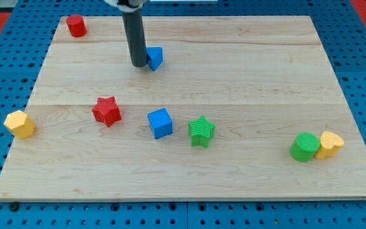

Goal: Move the blue triangle to the top center of the board

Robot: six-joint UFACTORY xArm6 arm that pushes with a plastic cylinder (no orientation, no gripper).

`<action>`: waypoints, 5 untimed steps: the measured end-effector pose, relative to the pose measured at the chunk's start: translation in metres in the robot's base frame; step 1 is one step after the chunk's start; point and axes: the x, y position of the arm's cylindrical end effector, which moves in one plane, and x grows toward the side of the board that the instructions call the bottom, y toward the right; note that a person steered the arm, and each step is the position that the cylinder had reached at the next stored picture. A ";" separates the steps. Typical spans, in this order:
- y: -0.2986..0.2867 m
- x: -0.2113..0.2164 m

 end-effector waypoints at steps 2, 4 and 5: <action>0.002 0.011; 0.077 -0.009; 0.079 -0.064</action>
